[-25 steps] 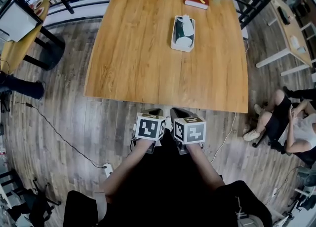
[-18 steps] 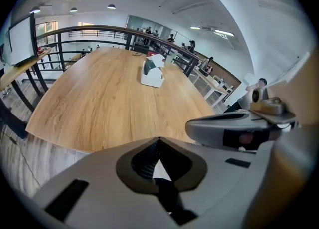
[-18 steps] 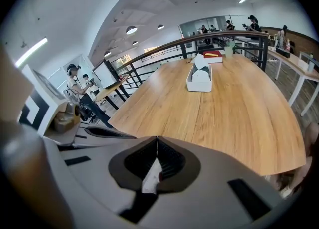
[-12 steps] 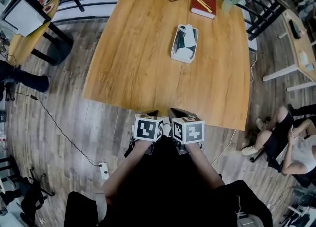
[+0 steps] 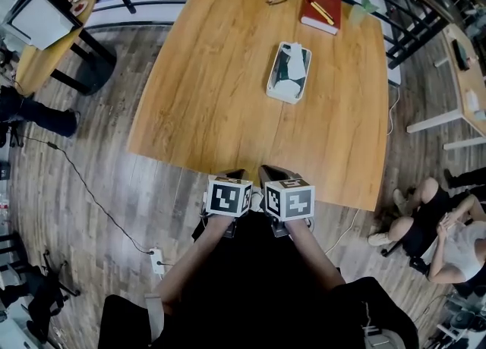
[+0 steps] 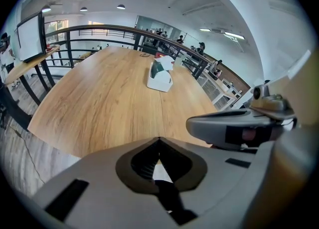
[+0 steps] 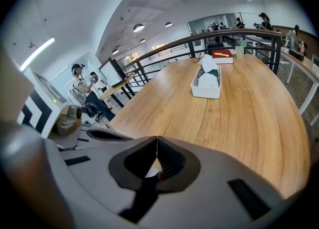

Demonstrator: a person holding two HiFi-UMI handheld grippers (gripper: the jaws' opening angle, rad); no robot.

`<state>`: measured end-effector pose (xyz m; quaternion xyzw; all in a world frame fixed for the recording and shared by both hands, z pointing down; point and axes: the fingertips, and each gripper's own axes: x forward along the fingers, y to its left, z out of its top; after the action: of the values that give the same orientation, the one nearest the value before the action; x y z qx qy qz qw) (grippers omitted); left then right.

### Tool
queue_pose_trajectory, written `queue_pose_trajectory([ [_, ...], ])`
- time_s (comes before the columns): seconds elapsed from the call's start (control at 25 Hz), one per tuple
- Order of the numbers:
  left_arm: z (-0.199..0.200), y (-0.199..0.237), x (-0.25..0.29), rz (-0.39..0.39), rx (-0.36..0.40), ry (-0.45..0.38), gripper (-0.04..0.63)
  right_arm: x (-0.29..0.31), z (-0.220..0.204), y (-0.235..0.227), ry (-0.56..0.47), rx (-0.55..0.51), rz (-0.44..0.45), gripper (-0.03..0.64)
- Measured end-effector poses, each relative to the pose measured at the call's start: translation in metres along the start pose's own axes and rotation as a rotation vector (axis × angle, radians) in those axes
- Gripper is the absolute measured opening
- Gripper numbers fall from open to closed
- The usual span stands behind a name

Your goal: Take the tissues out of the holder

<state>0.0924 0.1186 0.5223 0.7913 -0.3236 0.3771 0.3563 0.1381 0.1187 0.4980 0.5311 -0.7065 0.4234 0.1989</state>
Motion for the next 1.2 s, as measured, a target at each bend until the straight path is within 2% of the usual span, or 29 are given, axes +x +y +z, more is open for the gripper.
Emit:
queue_pose_trajectory([
  [0.52,0.072,0.016,0.034,-0.069,0.05,0.015,0.008,0.027,0.058,-0.034,-0.01,0.049,-0.076,0.012],
  [0.92,0.121,0.042,0.062,-0.089,0.068,0.054,0.008,0.059,0.108,-0.057,-0.007,0.095,-0.111,0.012],
  [1.2,0.161,0.053,0.077,-0.11,0.075,0.049,0.008,0.07,0.145,-0.079,-0.031,0.117,-0.159,0.012],
])
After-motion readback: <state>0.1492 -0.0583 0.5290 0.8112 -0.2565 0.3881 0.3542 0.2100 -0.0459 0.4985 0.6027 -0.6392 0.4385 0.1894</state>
